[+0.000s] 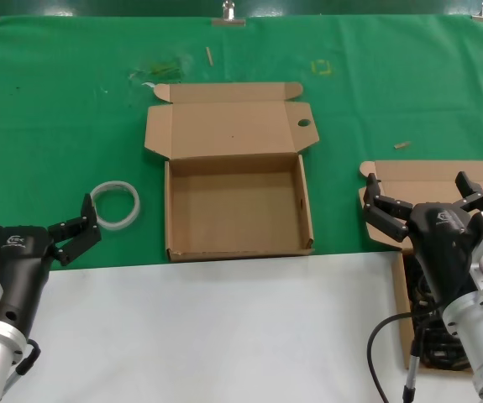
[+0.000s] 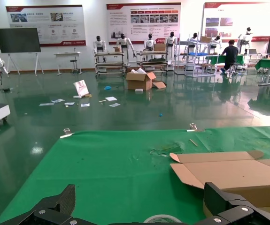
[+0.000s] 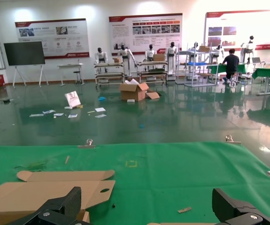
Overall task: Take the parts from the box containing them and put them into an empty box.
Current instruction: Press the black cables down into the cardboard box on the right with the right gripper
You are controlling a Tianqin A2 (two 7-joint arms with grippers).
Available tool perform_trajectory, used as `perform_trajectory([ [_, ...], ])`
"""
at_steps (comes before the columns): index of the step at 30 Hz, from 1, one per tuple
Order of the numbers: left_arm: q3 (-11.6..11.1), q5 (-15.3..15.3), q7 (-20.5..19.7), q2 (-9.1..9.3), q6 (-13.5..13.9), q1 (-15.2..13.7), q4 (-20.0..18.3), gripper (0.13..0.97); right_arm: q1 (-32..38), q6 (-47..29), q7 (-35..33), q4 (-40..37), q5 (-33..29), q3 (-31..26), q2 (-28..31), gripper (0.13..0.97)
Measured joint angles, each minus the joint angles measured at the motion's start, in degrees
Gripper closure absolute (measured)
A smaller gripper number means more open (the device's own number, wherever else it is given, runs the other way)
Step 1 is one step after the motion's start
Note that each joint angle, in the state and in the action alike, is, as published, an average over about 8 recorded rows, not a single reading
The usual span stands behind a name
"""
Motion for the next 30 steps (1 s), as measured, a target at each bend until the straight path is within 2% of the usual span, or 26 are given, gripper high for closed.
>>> perform_trajectory([
  [8, 0.0, 0.0, 0.0, 0.00, 0.0, 0.0, 0.0, 0.132, -0.2, 2.4, -1.0, -0.2, 0.7, -0.9, 0.0, 0.129],
  [13, 0.0, 0.0, 0.0, 0.00, 0.0, 0.0, 0.0, 0.132, -0.9, 9.2, -5.8, 0.9, 5.7, -4.3, -0.1, 0.129],
  [17, 0.0, 0.0, 0.0, 0.00, 0.0, 0.0, 0.0, 0.132, -2.1, 17.4, -13.7, 3.7, 13.4, -8.1, -0.1, 0.129],
  [23, 0.0, 0.0, 0.0, 0.00, 0.0, 0.0, 0.0, 0.132, -4.4, 32.8, -29.5, 9.9, 24.0, -12.6, -0.1, 0.129],
  [30, 0.0, 0.0, 0.0, 0.00, 0.0, 0.0, 0.0, 0.132, -4.2, 50.1, -48.0, 14.7, 29.6, -15.7, -0.1, 0.129],
])
